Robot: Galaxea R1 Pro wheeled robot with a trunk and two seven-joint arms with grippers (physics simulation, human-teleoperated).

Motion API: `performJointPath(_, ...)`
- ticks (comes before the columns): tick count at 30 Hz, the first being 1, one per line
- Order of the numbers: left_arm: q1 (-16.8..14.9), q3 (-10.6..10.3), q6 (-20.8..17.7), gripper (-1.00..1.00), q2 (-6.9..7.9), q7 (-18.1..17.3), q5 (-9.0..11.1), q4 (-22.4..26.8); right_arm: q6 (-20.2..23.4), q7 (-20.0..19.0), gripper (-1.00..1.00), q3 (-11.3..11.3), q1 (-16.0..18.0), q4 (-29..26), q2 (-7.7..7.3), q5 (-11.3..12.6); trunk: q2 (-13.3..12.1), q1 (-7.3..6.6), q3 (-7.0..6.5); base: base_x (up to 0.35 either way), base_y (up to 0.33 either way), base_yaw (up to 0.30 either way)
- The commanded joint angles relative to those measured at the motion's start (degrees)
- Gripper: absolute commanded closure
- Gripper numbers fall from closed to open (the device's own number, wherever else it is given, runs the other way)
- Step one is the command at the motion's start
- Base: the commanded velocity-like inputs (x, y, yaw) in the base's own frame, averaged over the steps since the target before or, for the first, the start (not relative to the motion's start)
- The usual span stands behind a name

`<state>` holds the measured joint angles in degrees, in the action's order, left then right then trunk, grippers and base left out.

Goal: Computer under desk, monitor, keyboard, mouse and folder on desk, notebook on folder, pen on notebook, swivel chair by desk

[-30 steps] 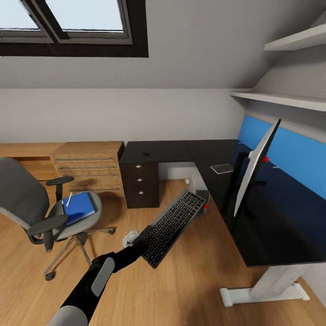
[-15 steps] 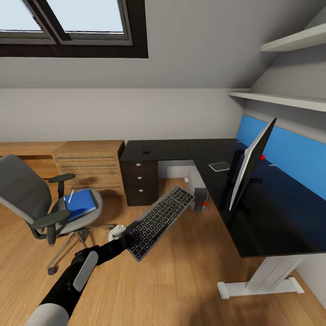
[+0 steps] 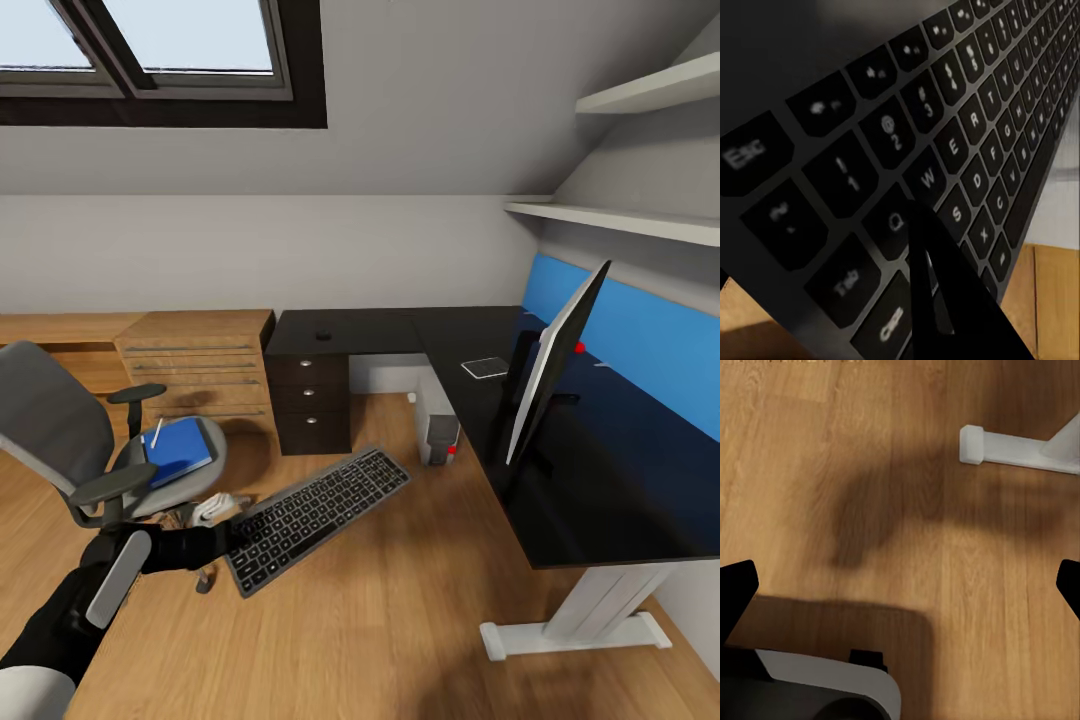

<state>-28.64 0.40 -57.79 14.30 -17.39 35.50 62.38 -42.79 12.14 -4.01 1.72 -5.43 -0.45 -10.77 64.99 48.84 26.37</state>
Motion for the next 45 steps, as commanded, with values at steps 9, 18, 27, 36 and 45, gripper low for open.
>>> performJointPath(9,-0.04,0.35,-0.61,1.0,6.03,-3.63,0.15,-0.15,0.47,0.85,-1.0,-0.48,0.03,-5.99,0.42,-0.24,0.04,0.0,0.06,0.0,0.0,0.0)
performJointPath(18,-0.05,0.09,-0.66,1.0,13.58,-16.55,-0.11,-0.16,13.84,0.34,-1.0,-0.55,0.11,-24.71,4.01,-0.13,0.04,0.0,0.06,0.0,0.0,0.0)
performJointPath(27,-0.02,-0.28,-0.75,1.0,23.01,-25.64,-0.12,-0.79,39.38,-1.23,-1.0,-0.66,0.14,-58.27,8.36,4.13,0.04,0.0,0.06,0.0,0.0,0.0)
performJointPath(36,-0.04,-12.18,-0.41,1.0,28.04,-34.9,-1.4,-5.51,50.89,-3.23,-1.0,-0.68,0.52,-74.88,8.3,15.78,0.04,0.0,0.06,0.0,0.0,0.0)
performJointPath(45,-0.01,-14.17,-0.1,1.0,28.95,-37.15,-4.99,-5.77,51.79,-5.23,-1.0,-0.49,0.56,-78.24,7.46,20.93,0.04,0.0,0.06,0.0,0.0,0.0)
